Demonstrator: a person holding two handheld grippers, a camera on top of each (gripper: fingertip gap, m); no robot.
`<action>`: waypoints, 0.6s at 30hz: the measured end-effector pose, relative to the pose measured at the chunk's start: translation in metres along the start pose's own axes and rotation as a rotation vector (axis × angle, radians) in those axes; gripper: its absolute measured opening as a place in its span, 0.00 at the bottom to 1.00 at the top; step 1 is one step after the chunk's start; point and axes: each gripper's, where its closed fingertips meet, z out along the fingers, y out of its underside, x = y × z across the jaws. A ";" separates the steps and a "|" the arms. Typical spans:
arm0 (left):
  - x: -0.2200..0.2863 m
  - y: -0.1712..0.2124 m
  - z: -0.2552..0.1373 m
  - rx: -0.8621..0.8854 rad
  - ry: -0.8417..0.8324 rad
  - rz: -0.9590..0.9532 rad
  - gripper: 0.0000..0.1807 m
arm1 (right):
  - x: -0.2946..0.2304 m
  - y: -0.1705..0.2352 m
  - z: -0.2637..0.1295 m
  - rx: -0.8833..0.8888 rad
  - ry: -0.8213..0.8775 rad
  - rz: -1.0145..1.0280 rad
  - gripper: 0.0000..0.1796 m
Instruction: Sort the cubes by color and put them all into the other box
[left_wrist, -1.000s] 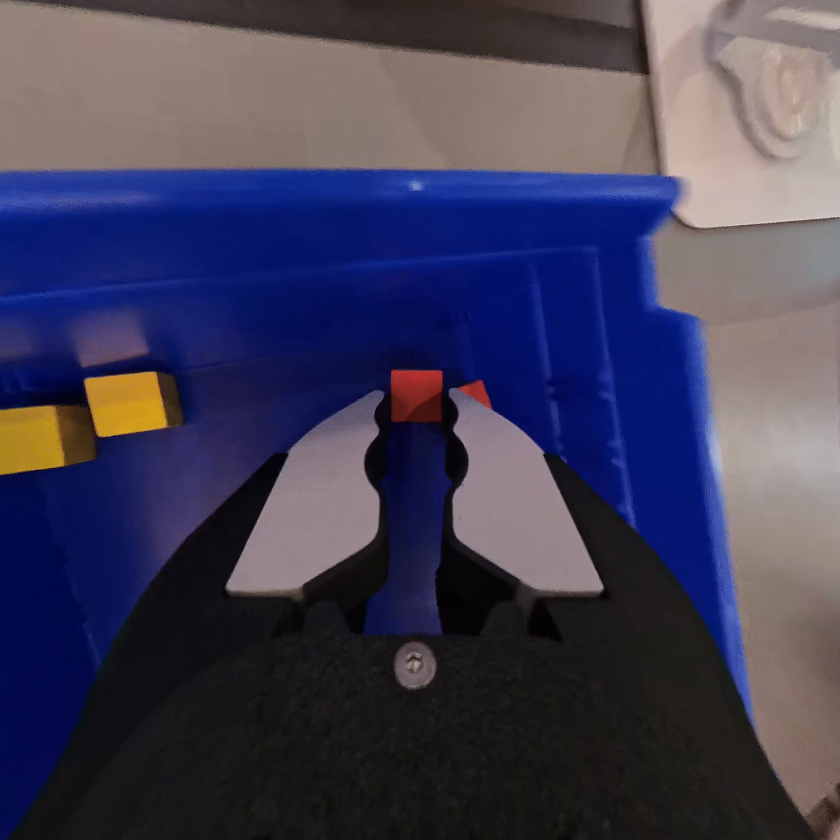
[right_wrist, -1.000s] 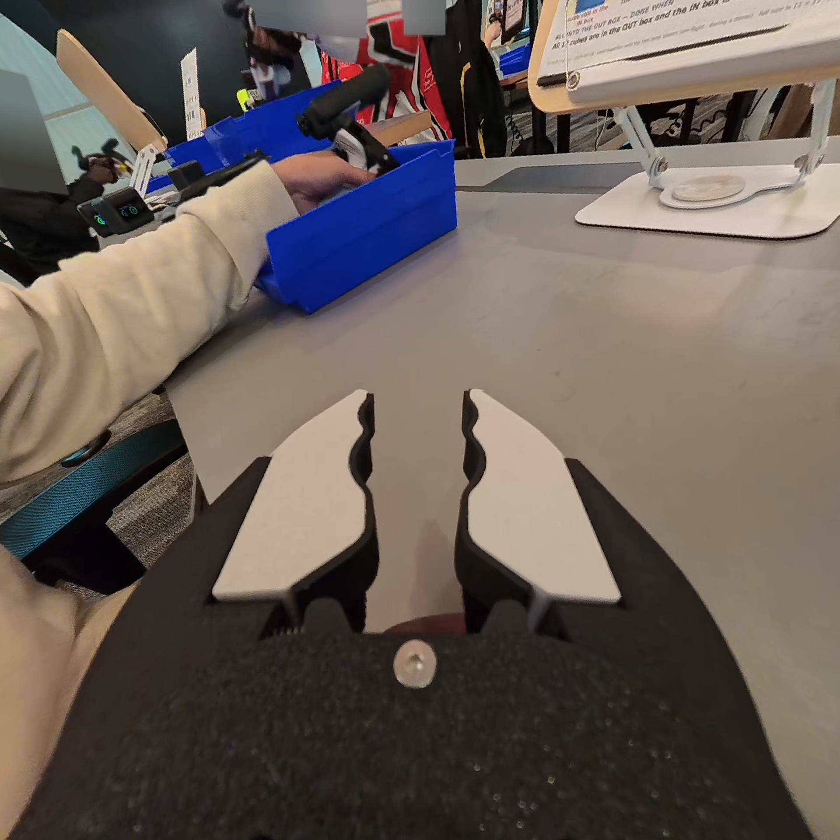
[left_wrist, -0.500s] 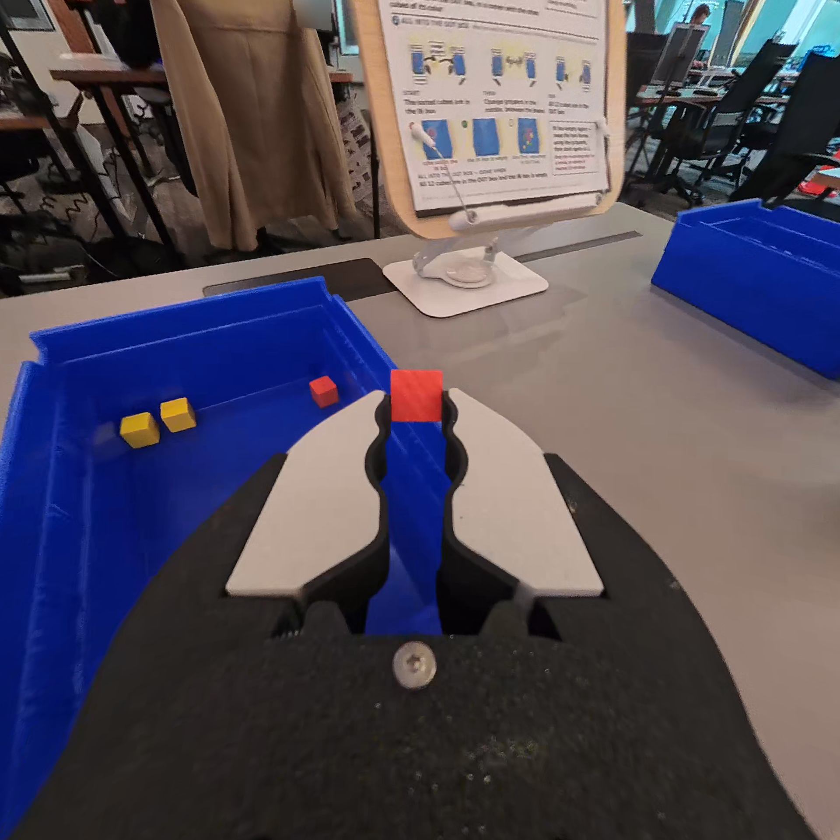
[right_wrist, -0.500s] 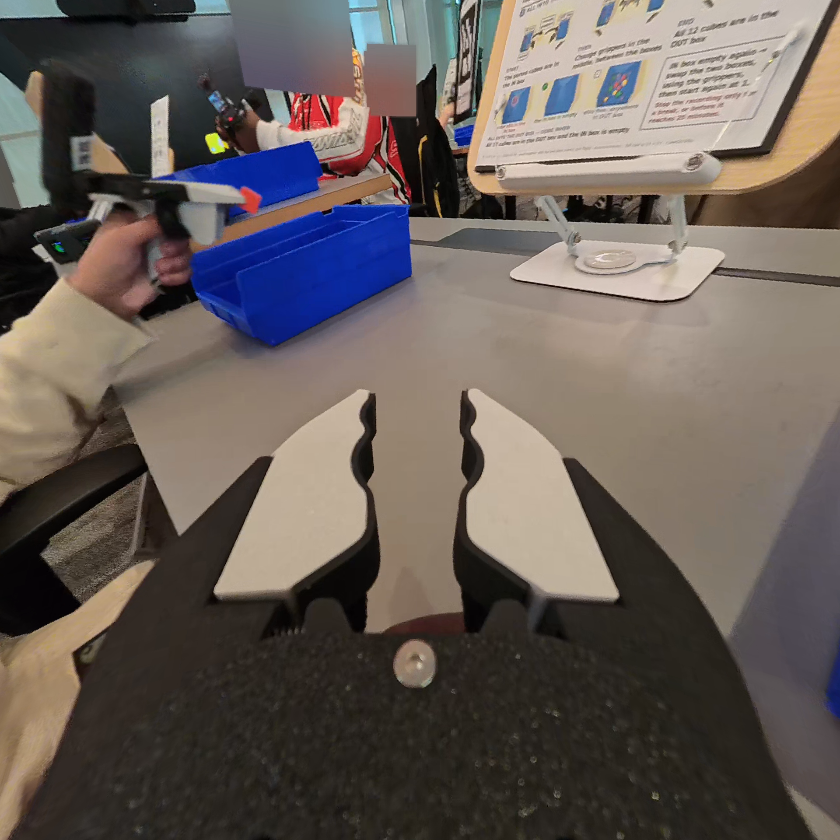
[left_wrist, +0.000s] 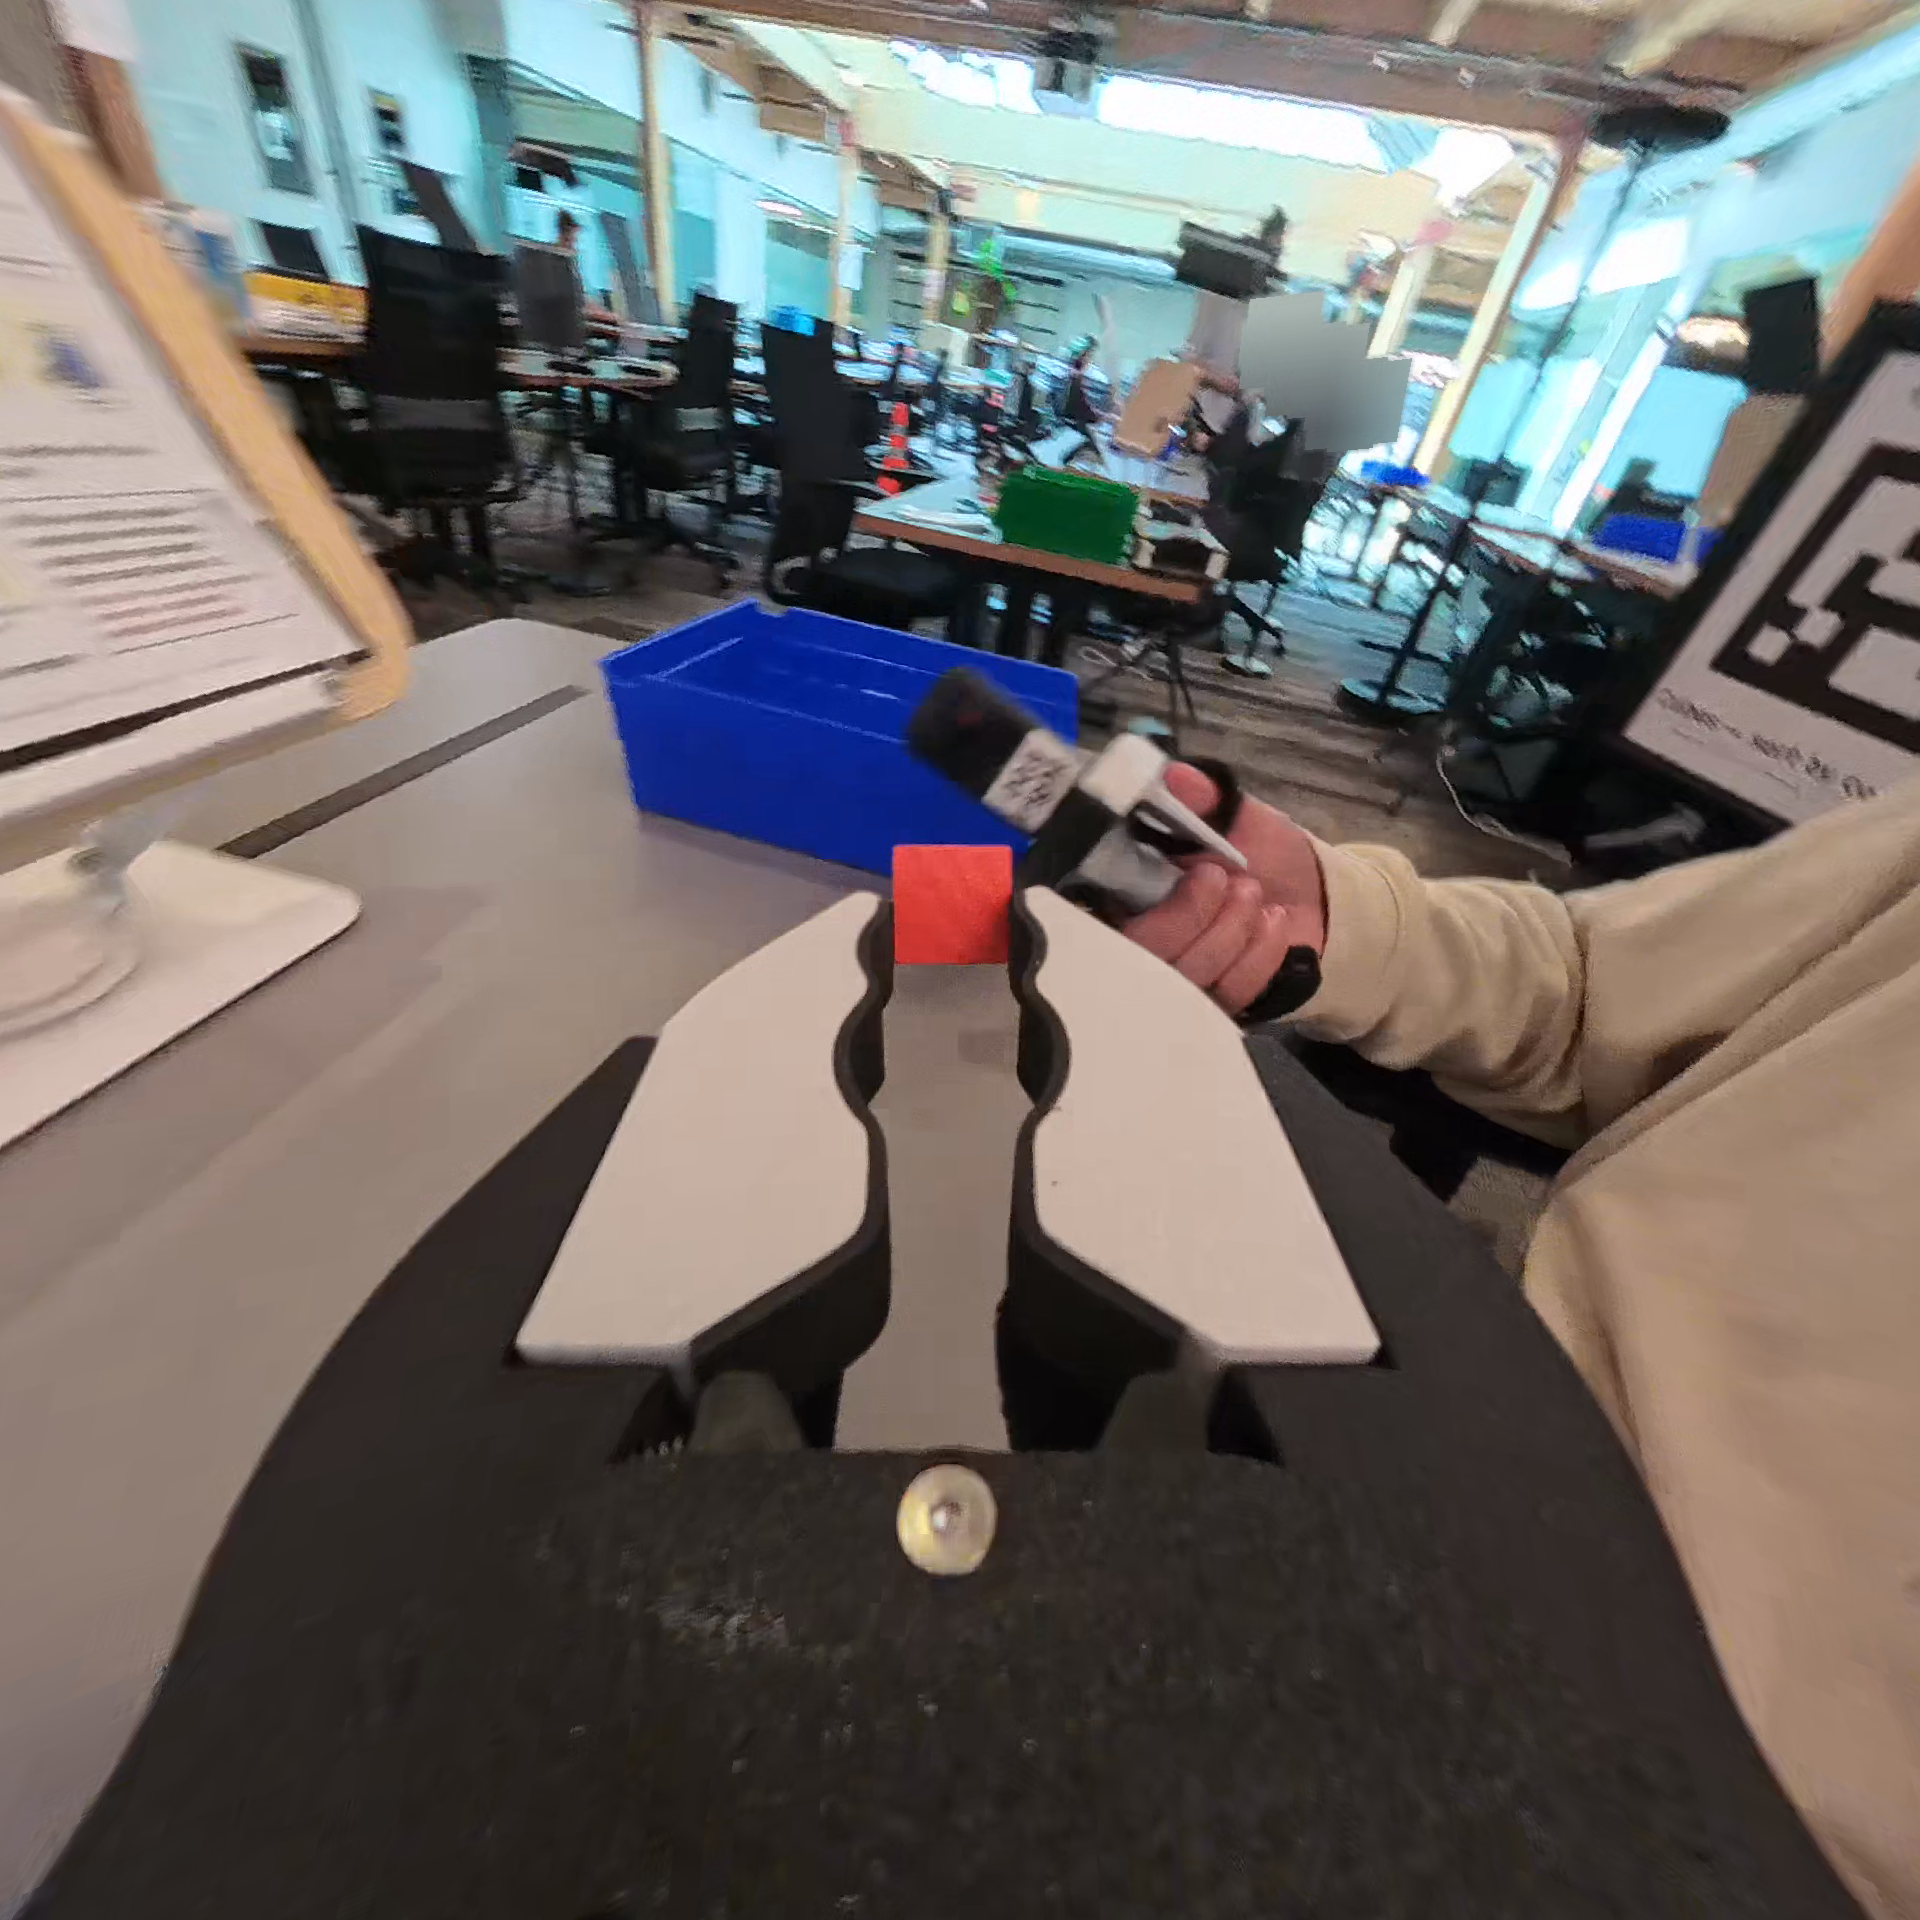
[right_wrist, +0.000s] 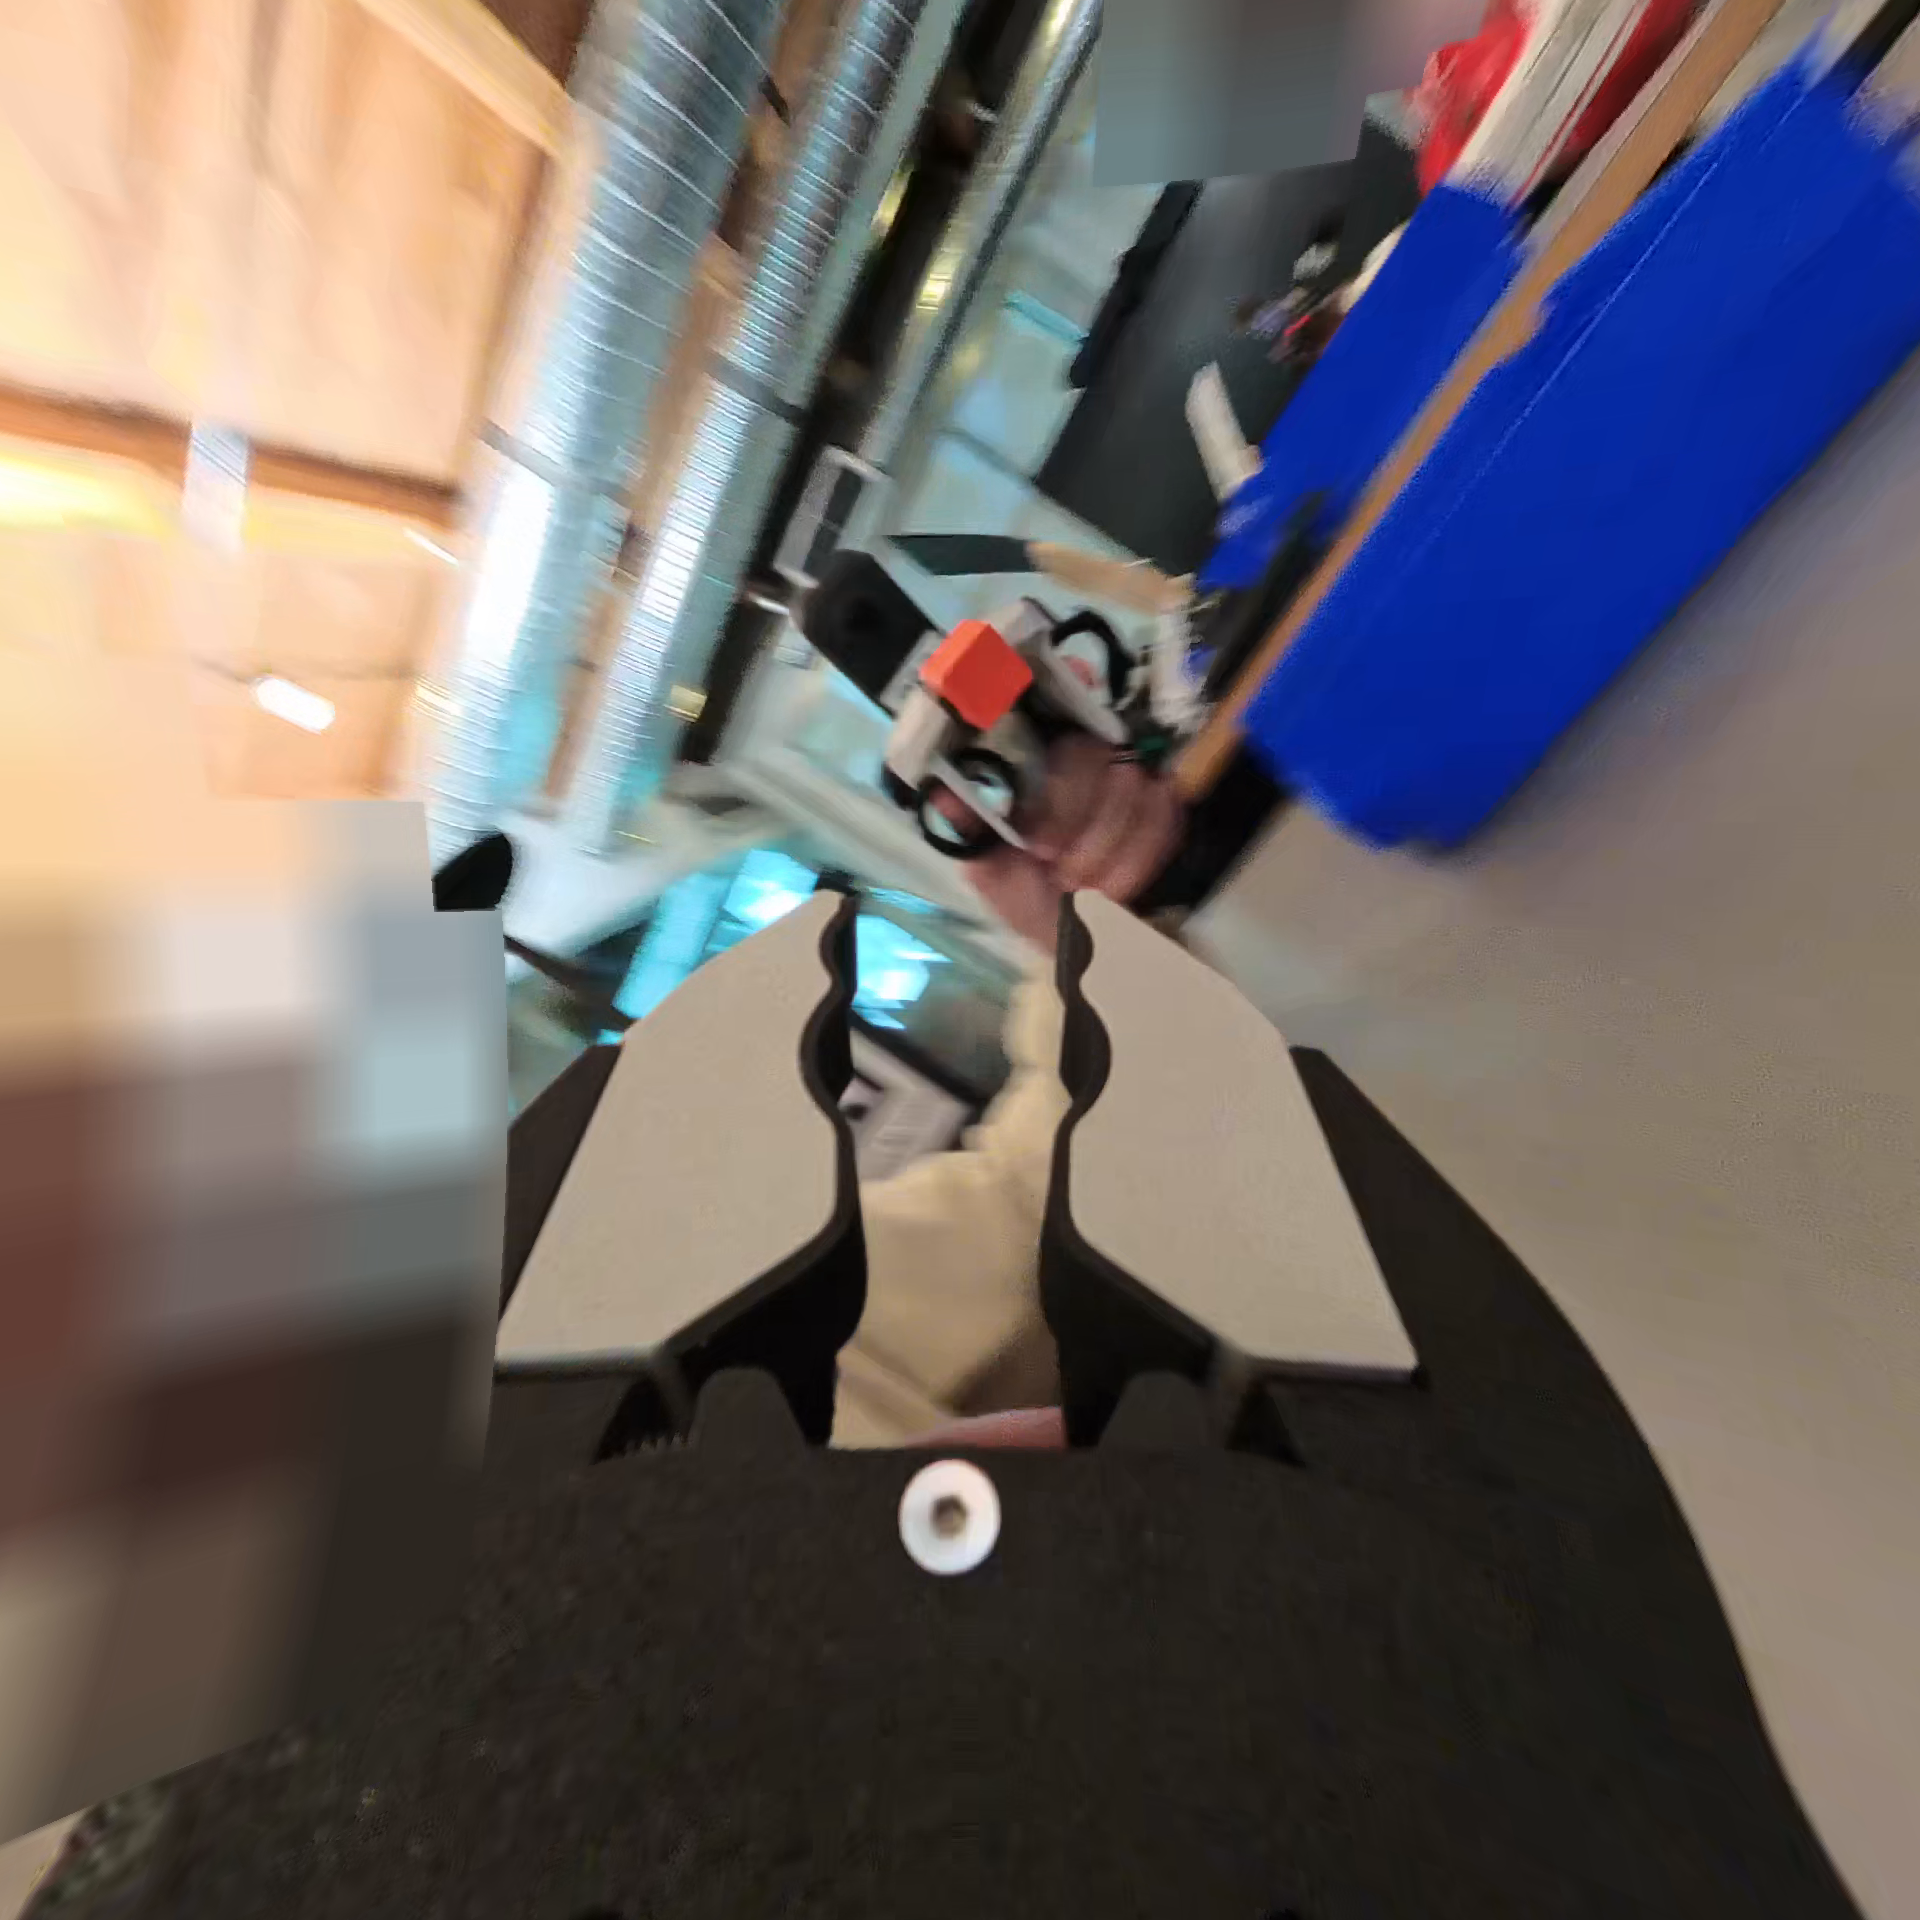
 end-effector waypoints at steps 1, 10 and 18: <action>0.006 0.001 0.015 -0.019 0.036 0.027 0.11 | -0.003 -0.004 0.008 0.004 -0.082 0.145 0.21; 0.025 0.025 0.082 -0.107 0.154 0.137 0.11 | 0.001 -0.014 0.018 0.039 -0.234 0.346 0.23; 0.013 0.055 0.091 -0.217 0.070 0.197 0.13 | 0.019 -0.011 0.004 0.040 -0.166 0.294 0.12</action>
